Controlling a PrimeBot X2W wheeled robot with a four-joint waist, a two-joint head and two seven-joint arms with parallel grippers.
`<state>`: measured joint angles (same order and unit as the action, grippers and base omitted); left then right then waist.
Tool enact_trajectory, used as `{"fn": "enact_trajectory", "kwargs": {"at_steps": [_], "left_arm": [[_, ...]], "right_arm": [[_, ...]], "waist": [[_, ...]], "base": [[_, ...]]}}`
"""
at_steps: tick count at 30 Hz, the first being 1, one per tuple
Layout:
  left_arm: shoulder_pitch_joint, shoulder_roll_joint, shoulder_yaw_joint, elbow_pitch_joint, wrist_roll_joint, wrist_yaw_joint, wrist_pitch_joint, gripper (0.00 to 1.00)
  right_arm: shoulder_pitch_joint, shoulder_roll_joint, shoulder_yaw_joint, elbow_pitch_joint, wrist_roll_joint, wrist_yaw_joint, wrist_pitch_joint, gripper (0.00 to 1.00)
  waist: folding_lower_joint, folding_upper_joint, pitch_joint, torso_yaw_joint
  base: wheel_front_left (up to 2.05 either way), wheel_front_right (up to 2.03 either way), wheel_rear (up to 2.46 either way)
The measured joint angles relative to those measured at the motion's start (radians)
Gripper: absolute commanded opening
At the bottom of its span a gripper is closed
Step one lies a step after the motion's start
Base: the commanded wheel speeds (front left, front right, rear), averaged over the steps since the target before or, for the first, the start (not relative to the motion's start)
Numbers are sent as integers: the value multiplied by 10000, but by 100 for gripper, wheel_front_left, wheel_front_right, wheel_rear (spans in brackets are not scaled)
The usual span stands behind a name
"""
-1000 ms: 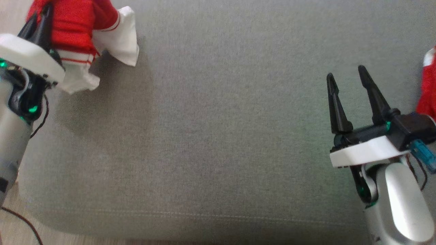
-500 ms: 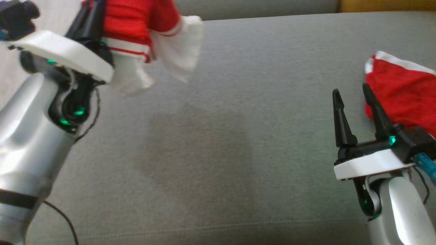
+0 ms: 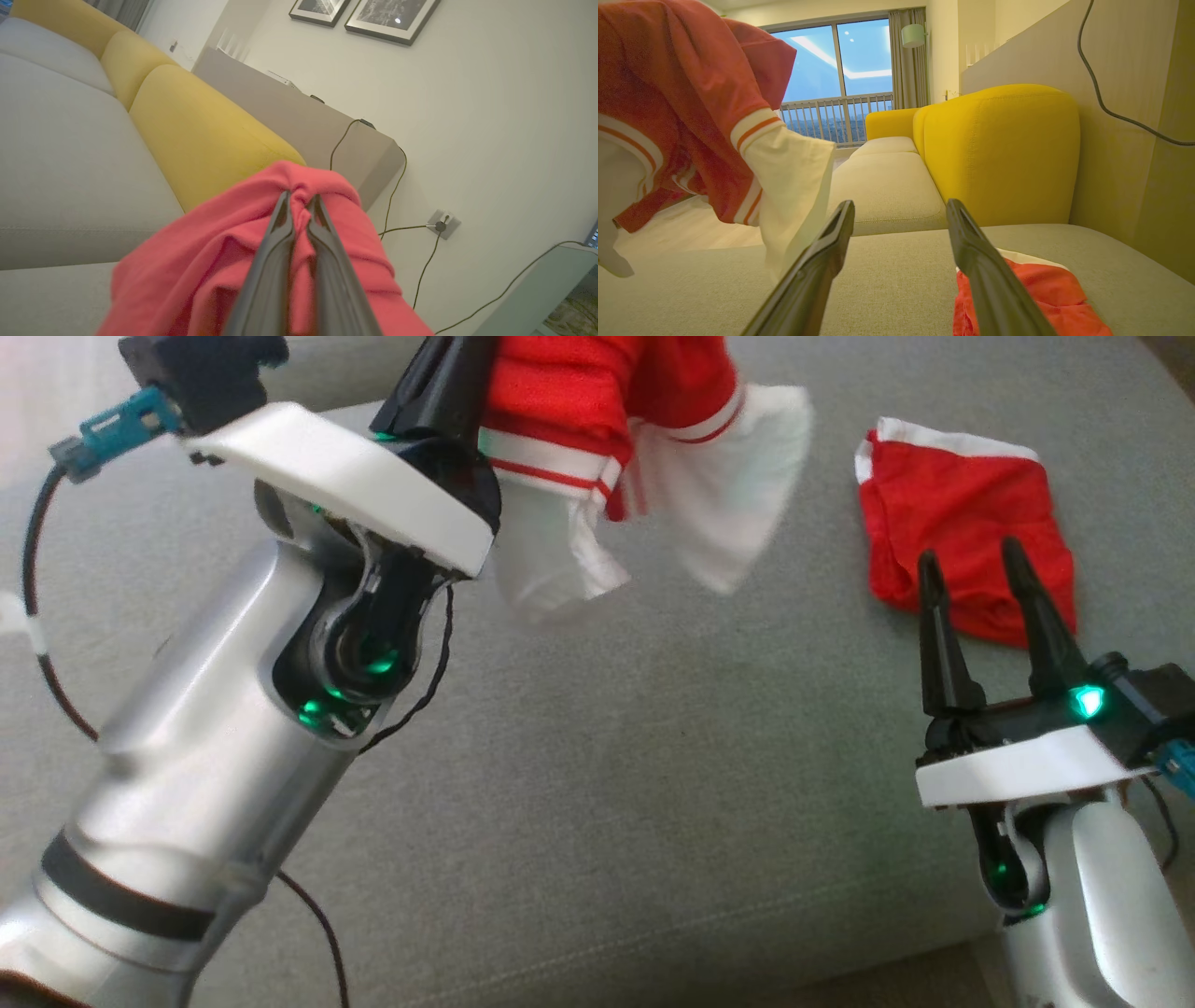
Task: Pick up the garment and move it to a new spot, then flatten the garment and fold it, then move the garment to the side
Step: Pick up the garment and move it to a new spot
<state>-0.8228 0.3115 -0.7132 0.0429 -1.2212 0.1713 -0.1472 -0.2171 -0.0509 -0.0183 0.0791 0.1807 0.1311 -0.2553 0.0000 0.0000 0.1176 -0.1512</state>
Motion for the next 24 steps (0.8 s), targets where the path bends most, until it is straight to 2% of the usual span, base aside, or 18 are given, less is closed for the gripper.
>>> {"fn": "enact_trajectory", "kwargs": {"at_steps": [2, 4, 8, 13, 14, 15, 16, 21, 24], "left_arm": [[163, -82, 128, 303, -4, 286, -267, 0], [599, -96, 140, 851, -4, 372, -408, 0], [1870, -293, -445, 2489, -69, 224, -391, 0], [2345, -136, -1342, 4780, 1034, 130, -583, 0], [2296, -128, -1450, 5060, 1220, 61, -662, 10], [2235, -146, -1503, 5319, 1421, 35, -734, 44], [2165, -173, -1547, 5530, 1574, 6, -803, 100], [1846, -291, -1501, 6042, 2255, -303, -941, 100], [1819, -270, -771, 5607, 2955, -265, -1012, 100]], "right_arm": [[-39, 0, 8, -63, 44, 0, 0, 100], [-41, 0, 4, -79, 44, 0, 0, 100], [-41, 0, -63, -98, 42, 0, 0, 100], [-58, 0, -38, -102, 40, 0, 0, 100], [-62, 0, -35, -102, 40, 0, 0, 100], [-62, 0, -21, -98, 38, 0, 0, 100], [-62, 0, -10, -98, 35, 0, 0, 100], [-60, 0, 54, -50, -50, 0, 0, 100], [-44, 0, 63, 71, -65, 0, 0, 100]], "waist": [[1, 0, 112, -131], [1, 0, 203, -203], [1, 0, 305, -124], [1, 0, 401, 79], [1, 0, 410, 135], [1, 0, 419, 198], [1, 0, 425, 262], [1, 0, 373, 631], [1, 0, 257, 885]], "base": [[0, 0, 0], [0, 0, 0], [0, 0, 0], [0, 0, 0], [0, 0, 0], [0, 0, 0], [0, 0, 0], [0, 0, 0], [0, 0, 0]]}}
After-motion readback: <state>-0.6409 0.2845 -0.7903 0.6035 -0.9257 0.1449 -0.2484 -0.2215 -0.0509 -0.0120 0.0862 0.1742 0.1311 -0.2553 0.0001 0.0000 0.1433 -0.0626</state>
